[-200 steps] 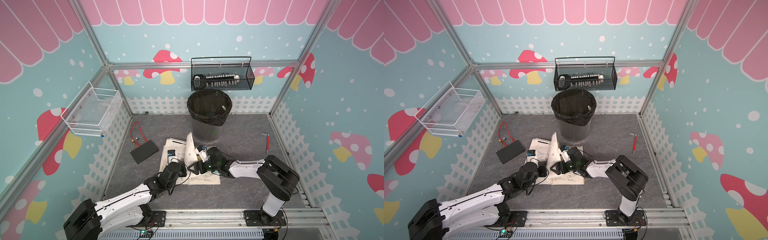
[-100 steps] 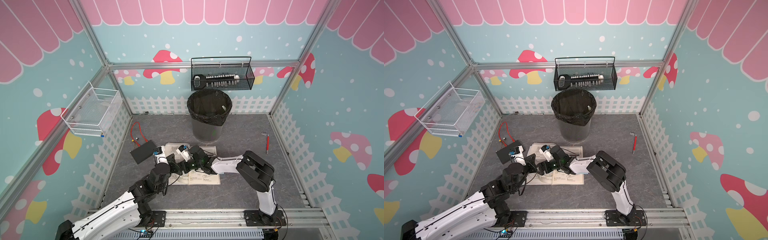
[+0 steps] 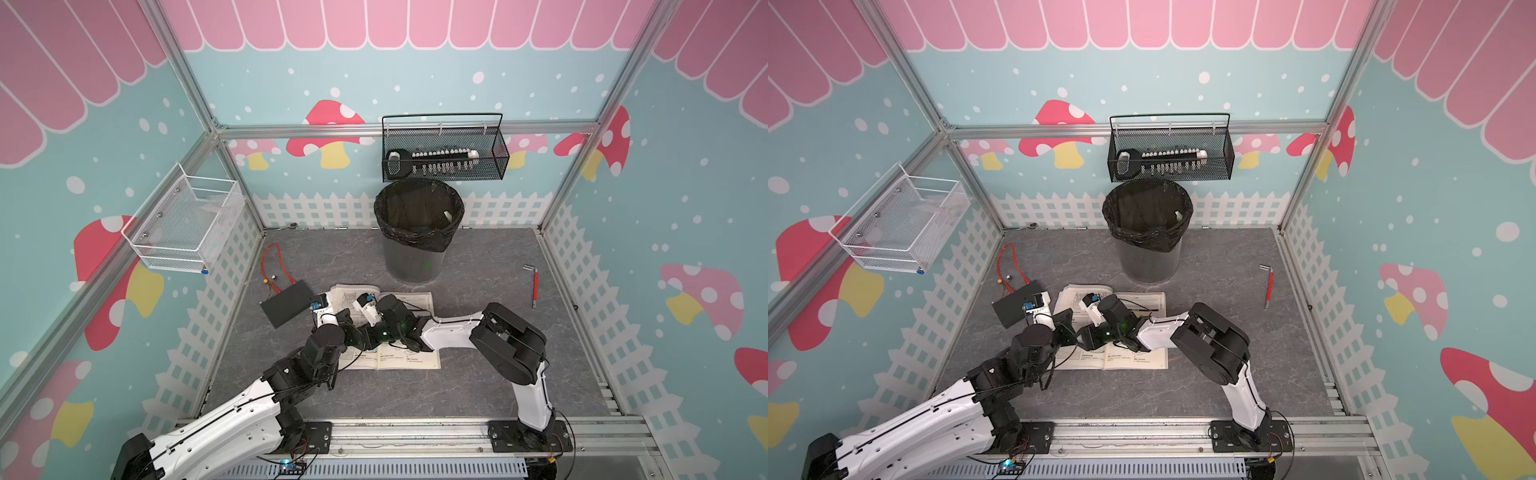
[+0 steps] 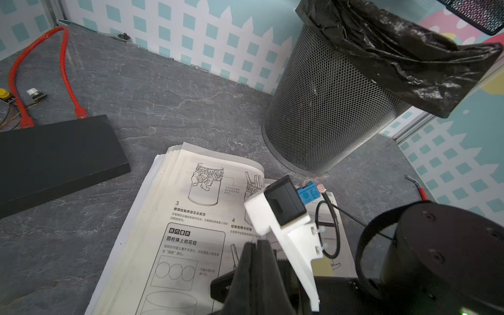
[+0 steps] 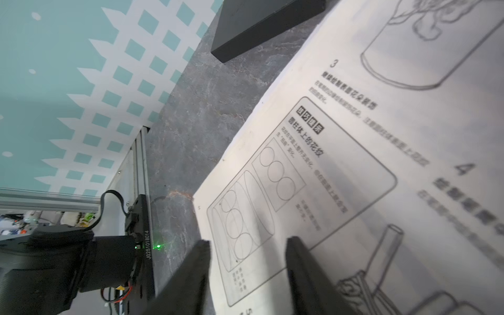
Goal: Peel off the used sticky note
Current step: Turn the page of the book at the center of the board.
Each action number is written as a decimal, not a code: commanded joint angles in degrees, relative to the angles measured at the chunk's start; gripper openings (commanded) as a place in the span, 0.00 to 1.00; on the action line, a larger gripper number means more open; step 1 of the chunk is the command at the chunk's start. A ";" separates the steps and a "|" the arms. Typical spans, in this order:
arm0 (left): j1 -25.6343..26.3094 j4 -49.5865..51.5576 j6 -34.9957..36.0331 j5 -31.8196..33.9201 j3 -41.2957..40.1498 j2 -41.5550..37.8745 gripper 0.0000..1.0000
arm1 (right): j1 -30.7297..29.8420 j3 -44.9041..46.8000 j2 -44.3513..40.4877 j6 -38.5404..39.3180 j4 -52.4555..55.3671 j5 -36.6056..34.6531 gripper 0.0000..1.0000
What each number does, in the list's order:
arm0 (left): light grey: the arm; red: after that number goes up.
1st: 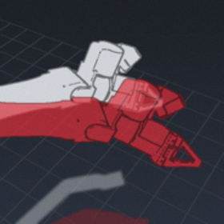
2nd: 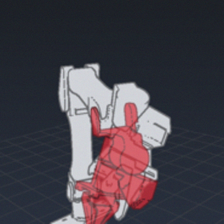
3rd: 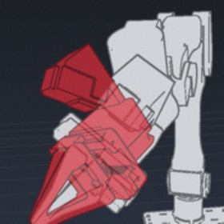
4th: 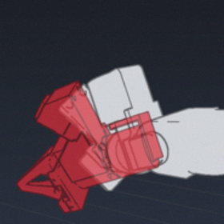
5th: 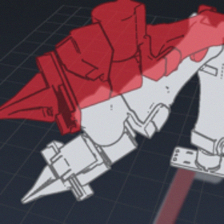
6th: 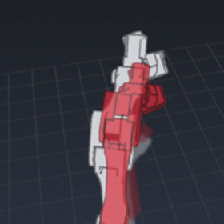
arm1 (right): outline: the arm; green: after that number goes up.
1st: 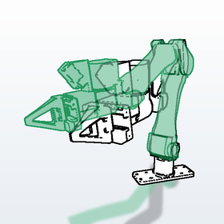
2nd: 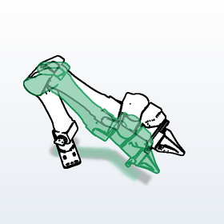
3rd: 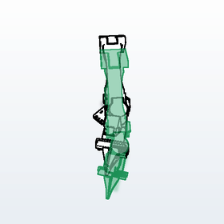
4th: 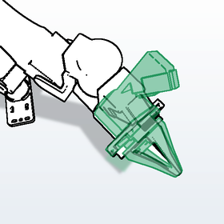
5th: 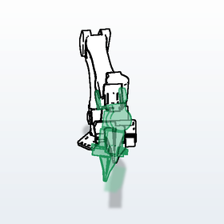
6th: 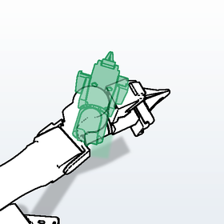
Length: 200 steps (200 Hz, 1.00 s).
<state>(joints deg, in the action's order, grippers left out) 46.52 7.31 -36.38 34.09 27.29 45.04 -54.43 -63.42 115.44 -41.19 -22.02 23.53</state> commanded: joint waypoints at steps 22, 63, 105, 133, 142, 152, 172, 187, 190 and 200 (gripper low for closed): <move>-4.20 -10.19 1.62 -1.05 0.46 10.37 0.00 | -0.34 5.85 -1.77 -0.66 2.05 -4.52 0.14; -11.40 -20.70 5.33 -5.89 3.63 22.11 0.00 | -1.15 9.45 -1.45 -1.22 -2.28 -1.58 0.14; -17.58 -24.13 6.25 -11.56 6.08 32.24 0.00 | -1.53 9.98 -2.71 -0.23 -2.68 -0.51 0.14; -19.21 -24.11 5.34 -14.25 7.30 37.64 0.00 | -1.55 9.71 -4.30 0.36 -2.12 -0.29 0.14; -19.58 -24.02 5.05 -15.36 7.54 39.04 0.00 | -1.55 9.79 -4.83 0.50 -1.90 -0.42 0.13; -19.95 -24.01 4.83 -16.46 7.85 40.54 0.00 | -1.55 9.91 -5.36 0.59 -1.68 -0.58 0.14; -20.16 -23.23 4.50 -17.86 8.68 43.19 0.00 | -1.51 10.17 -6.24 0.73 -1.39 -0.59 0.13; -20.24 -22.25 4.31 -18.26 9.25 44.85 0.00 | -1.55 10.32 -7.09 0.76 -1.14 -0.96 0.13; -20.24 -22.03 4.24 -18.33 9.34 45.14 0.00 | -1.55 10.34 -8.03 0.76 -0.98 -1.12 0.13; -20.24 -21.31 3.98 -18.27 9.60 45.99 0.00 | -1.55 10.42 -9.08 0.83 -0.41 -1.78 0.13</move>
<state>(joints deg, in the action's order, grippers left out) 26.33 -16.05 -31.75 17.98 35.20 89.10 -55.57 -54.19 109.60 -41.85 -25.12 22.52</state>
